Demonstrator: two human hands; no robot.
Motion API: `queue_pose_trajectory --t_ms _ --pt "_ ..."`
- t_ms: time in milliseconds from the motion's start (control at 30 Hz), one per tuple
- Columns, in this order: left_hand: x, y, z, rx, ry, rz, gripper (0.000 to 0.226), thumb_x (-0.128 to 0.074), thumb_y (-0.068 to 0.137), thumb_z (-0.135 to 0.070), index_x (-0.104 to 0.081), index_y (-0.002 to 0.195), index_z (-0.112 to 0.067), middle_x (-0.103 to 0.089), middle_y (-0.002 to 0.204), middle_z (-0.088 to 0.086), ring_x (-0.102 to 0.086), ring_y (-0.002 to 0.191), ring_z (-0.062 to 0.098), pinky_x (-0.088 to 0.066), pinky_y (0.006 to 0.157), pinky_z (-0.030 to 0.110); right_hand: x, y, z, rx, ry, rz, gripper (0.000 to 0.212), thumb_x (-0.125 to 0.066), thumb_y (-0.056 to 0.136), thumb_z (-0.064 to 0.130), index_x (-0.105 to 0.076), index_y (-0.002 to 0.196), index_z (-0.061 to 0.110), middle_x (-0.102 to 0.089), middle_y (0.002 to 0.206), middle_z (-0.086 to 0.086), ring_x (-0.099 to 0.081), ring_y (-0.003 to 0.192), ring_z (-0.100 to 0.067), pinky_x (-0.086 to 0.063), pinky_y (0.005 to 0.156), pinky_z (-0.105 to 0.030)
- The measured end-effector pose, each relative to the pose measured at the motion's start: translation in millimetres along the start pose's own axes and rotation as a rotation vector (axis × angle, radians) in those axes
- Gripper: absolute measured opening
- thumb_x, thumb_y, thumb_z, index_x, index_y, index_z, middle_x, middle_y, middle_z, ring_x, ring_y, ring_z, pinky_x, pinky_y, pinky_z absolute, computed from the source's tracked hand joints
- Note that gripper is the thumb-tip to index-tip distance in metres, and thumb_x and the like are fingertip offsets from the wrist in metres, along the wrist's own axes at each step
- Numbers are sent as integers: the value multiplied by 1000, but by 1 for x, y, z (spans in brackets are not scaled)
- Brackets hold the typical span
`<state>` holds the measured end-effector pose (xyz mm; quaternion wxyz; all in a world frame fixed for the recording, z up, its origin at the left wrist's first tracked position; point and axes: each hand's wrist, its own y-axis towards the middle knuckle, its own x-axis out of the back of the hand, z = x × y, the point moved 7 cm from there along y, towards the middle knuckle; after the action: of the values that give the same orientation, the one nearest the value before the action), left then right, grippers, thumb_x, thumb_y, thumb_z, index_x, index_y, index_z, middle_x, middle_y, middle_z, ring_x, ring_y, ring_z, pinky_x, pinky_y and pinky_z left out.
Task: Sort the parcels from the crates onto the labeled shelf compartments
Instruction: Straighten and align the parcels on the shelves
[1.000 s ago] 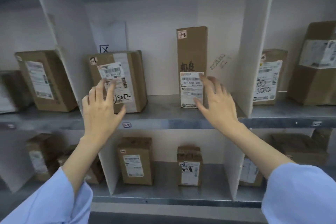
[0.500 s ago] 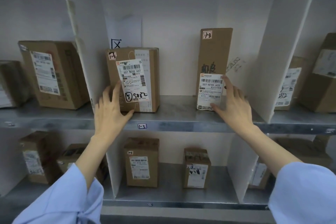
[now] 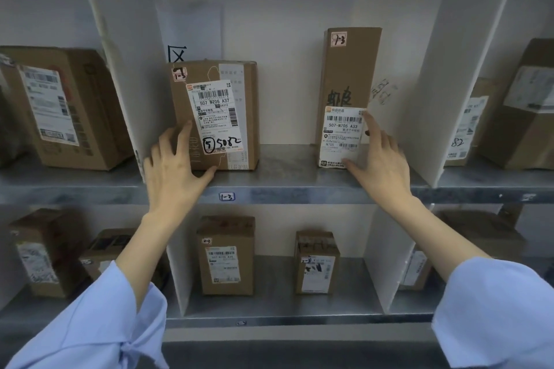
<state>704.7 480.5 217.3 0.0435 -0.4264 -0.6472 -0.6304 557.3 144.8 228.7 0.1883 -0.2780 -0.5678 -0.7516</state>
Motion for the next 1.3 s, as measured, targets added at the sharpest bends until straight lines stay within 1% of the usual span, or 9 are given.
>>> queue_pose_trajectory --t_ms 133,267,400,500,733,833,967,1133,1300 --pt "17 -24 -10 -86 -28 -141 73 -71 83 -38 -39 144 -15 -45 140 14 -44 121 36 -39 95 50 9 -20 10 99 -63 -119 80 -73 84 33 -31 149 12 -51 130 -16 -53 109 -36 -49 79 -46" --pt "18 -67 -31 -213 -59 -191 58 -63 91 -36 -45 140 -13 -52 133 11 -48 117 31 -40 92 44 6 -55 19 209 -27 -202 59 -68 89 31 -42 138 12 -50 129 -15 -51 113 -32 -48 82 -41" --pt "-2 -113 -42 -302 -59 -166 49 -63 90 -31 -53 132 -10 -57 124 12 -51 110 30 -39 89 40 -6 -96 24 303 97 -261 34 -64 91 25 -51 119 9 -58 114 -15 -53 106 -27 -46 87 -35" --pt "-31 -138 -39 -300 -40 -38 48 -62 89 -33 -55 131 -11 -58 122 11 -52 110 30 -40 90 40 -32 -124 20 319 129 -161 27 -63 91 21 -54 113 8 -60 108 -13 -53 101 -25 -48 83 -35" --pt "-109 -166 9 16 5 391 57 -76 81 -33 -50 123 -4 -49 116 22 -48 104 41 -47 82 49 -126 -165 -27 99 6 294 48 -67 87 33 -54 129 13 -55 126 -13 -55 108 -34 -52 80 -44" --pt "-136 -172 31 168 -83 490 68 -75 82 -32 -39 138 -14 -41 126 22 -44 109 44 -46 87 51 -157 -177 -45 20 28 417 62 -75 81 31 -49 135 19 -50 132 -15 -57 109 -39 -56 75 -47" --pt "-157 -169 43 217 -217 468 78 -76 80 -28 -32 144 -32 -33 138 14 -48 111 46 -48 90 55 -193 -192 -69 -129 93 536 71 -77 82 32 -42 144 25 -40 142 -15 -60 105 -39 -57 66 -45" --pt "-167 -171 49 232 -238 411 78 -81 74 -23 -39 140 -28 -33 135 18 -54 101 48 -53 84 52 -218 -201 -83 -236 174 615 73 -73 87 31 -35 149 25 -37 147 -13 -57 112 -38 -56 65 -42" --pt "-175 -178 47 256 -238 351 76 -85 68 -20 -44 133 -21 -35 131 25 -45 109 45 -51 85 51 -230 -208 -83 -270 222 663 78 -75 86 29 -30 149 30 -44 143 -10 -61 107 -36 -56 70 -41"
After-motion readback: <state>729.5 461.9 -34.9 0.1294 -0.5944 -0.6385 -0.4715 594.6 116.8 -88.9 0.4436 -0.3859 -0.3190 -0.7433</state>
